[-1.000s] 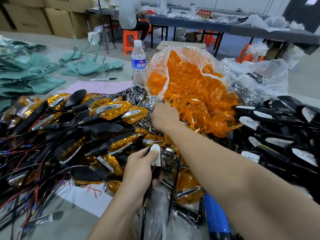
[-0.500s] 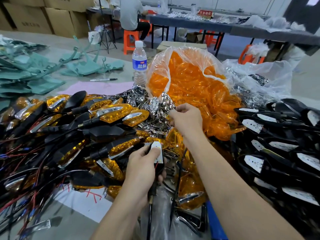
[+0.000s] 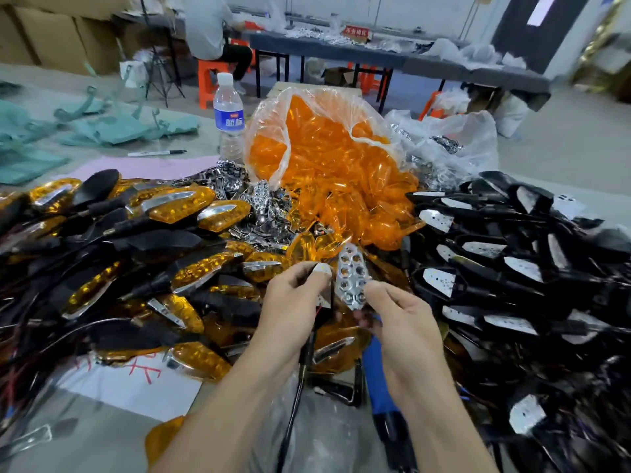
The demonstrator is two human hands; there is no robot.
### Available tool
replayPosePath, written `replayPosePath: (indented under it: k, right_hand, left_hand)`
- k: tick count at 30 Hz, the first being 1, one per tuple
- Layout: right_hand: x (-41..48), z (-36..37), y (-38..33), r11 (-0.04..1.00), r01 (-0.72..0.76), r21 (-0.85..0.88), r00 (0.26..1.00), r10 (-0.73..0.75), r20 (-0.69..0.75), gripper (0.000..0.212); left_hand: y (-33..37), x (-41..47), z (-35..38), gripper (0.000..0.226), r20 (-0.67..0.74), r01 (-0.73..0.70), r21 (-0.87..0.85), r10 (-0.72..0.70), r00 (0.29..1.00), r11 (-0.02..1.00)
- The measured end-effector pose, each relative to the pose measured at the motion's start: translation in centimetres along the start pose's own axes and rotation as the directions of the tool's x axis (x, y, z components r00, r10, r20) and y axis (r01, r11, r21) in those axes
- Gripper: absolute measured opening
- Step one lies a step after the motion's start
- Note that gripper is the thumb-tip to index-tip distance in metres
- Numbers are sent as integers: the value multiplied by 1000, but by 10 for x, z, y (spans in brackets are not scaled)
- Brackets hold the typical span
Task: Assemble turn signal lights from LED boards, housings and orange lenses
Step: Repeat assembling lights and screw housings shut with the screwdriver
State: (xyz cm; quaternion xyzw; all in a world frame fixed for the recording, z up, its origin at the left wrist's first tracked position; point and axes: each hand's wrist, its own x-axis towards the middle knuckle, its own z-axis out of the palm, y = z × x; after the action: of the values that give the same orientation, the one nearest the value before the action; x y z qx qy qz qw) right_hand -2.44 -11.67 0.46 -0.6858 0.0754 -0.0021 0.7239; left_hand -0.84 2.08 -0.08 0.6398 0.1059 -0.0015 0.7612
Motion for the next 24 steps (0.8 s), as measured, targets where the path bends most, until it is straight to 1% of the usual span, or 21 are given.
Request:
replayPosePath:
  k: [3,7,10,11,12,14,16,18,21,24]
  right_hand:
    - [-8,-5,12,998,49,40,998,-47,-50,27]
    - [-11,-4,19,983,101,151,993,-91,-68,24]
    - [-11,-4,22,973,124,194,991,-112,-69,14]
    - [-12,-4,23,971,142,193,989,-132,-66,14]
    - [-13,-5,24,972,168,164,985,-160,-60,16]
    - [-15,-4,26,976,216,37,976,-215,-39,20]
    - [-18,-2,27,968,242,-62,969,-244,-23,21]
    - [-20,0,28,963,246,-106,968,-249,-17,21]
    - [-22,5,31,959,223,-173,973,-229,-16,17]
    - [-23,8,35,966,175,-190,980,-189,-57,12]
  left_hand:
    - [-7,4,3,26,20,-17,11,17,1000,1000]
    - [-21,9,0,24,50,23,-91,-18,999,996]
    - [-25,12,-2,26,102,17,-83,-9,995,996]
    - [-24,12,-1,25,116,16,-107,-4,993,994]
    - [-23,11,0,26,124,14,-133,3,992,991]
    - [-21,9,1,34,135,6,-161,16,991,987]
    - [-19,5,0,36,145,2,-167,23,989,986]
    - [-16,3,-3,32,133,-1,-157,22,991,988]
    - [-14,1,-8,19,138,7,-147,14,990,989]
    - [-13,-1,-12,16,159,29,-193,2,987,981]
